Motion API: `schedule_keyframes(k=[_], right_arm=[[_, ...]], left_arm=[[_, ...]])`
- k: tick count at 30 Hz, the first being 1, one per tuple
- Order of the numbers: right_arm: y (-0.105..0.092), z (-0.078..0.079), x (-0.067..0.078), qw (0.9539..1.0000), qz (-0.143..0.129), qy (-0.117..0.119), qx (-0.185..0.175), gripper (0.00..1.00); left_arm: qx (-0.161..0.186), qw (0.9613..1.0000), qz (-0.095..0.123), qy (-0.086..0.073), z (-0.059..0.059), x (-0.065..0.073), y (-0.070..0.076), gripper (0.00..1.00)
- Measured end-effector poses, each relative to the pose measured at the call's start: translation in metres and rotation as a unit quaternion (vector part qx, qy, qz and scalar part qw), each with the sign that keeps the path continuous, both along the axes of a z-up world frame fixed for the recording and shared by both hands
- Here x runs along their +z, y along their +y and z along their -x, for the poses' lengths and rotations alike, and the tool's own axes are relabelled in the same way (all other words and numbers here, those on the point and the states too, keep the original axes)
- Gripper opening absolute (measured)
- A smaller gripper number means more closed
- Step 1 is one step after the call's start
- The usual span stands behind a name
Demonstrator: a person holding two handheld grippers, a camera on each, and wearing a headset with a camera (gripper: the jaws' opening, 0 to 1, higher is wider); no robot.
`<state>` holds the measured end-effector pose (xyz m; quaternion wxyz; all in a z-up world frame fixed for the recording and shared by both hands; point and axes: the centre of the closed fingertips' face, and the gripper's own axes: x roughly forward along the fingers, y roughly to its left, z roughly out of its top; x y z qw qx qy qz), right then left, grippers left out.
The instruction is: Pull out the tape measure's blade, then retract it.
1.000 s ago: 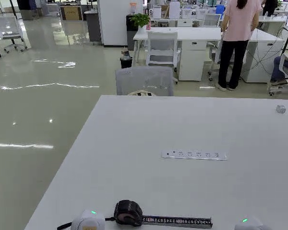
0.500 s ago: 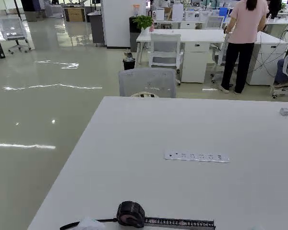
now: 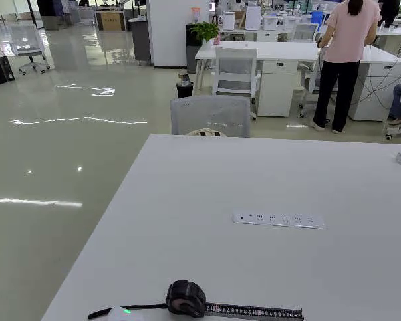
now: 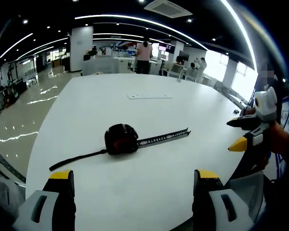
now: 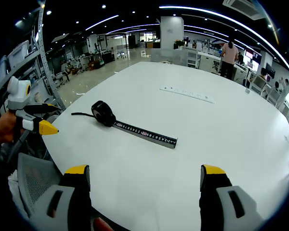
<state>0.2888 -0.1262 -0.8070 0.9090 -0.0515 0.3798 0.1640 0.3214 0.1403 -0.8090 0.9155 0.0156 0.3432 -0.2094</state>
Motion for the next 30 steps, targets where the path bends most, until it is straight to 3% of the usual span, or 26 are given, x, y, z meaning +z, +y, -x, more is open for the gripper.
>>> schedule_keyframes(k=[4, 14, 22, 30], right_arm=[[0.003, 0.004, 0.005, 1.0, -0.001, 0.0, 0.001, 0.98], [-0.001, 0.003, 0.002, 1.0, 0.001, 0.002, -0.007, 0.97], [-0.003, 0.004, -0.004, 0.9999, 0.003, 0.009, -0.007, 0.96], [-0.002, 0.001, -0.006, 0.9999, 0.003, 0.012, -0.006, 0.96]], left_arm=[[0.009, 0.9999, 0.007, 0.004, 0.003, 0.004, 0.0, 1.0], [0.002, 0.9998, 0.008, 0.016, 0.01, 0.003, -0.006, 1.0], [0.034, 0.9992, 0.004, 0.02, 0.005, 0.002, 0.004, 1.0], [0.059, 0.9982, -0.005, 0.01, -0.005, 0.003, 0.012, 1.0]])
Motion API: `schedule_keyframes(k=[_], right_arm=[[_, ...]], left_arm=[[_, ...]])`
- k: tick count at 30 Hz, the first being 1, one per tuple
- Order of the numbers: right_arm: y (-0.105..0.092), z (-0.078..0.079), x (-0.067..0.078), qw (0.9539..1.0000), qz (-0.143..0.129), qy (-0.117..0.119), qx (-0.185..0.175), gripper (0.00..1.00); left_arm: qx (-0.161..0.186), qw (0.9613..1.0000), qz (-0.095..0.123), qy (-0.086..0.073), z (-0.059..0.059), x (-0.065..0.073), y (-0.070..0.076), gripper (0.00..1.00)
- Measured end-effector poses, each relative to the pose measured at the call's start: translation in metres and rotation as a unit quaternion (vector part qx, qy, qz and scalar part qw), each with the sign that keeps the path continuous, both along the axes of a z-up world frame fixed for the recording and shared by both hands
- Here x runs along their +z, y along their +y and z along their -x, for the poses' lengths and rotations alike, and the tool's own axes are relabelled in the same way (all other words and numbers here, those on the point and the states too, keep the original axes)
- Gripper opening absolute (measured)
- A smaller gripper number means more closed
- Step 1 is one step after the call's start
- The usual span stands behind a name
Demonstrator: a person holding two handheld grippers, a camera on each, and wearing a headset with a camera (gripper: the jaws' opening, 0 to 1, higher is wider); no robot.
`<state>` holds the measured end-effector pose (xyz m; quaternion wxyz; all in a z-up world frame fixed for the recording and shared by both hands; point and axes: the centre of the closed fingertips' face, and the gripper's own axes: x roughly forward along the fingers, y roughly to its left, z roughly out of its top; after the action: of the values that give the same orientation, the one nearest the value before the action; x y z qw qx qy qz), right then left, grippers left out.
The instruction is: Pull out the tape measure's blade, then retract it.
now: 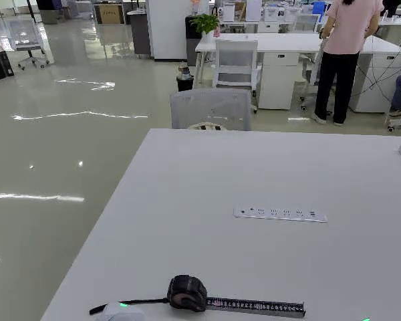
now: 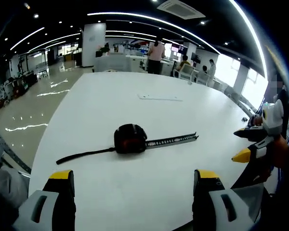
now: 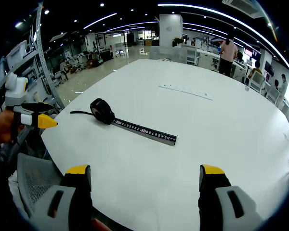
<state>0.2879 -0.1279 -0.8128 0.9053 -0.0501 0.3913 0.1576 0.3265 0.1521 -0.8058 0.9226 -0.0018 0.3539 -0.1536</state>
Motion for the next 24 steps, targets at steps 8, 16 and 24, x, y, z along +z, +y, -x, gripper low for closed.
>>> schedule_keyframes(k=[8, 16, 24], right_arm=[[0.003, -0.003, -0.005, 0.9999, 0.005, 0.007, 0.011, 0.95], [0.004, -0.007, -0.009, 0.9998, 0.008, 0.013, 0.015, 0.94], [0.003, -0.011, -0.013, 0.9997, 0.01, 0.017, 0.016, 0.94]], left_arm=[[0.011, 0.9999, 0.0, -0.003, -0.006, 0.002, -0.002, 1.0], [0.012, 0.9999, -0.004, -0.001, -0.012, -0.002, -0.007, 1.0], [0.01, 0.9999, -0.007, 0.002, -0.019, -0.008, -0.011, 0.99]])
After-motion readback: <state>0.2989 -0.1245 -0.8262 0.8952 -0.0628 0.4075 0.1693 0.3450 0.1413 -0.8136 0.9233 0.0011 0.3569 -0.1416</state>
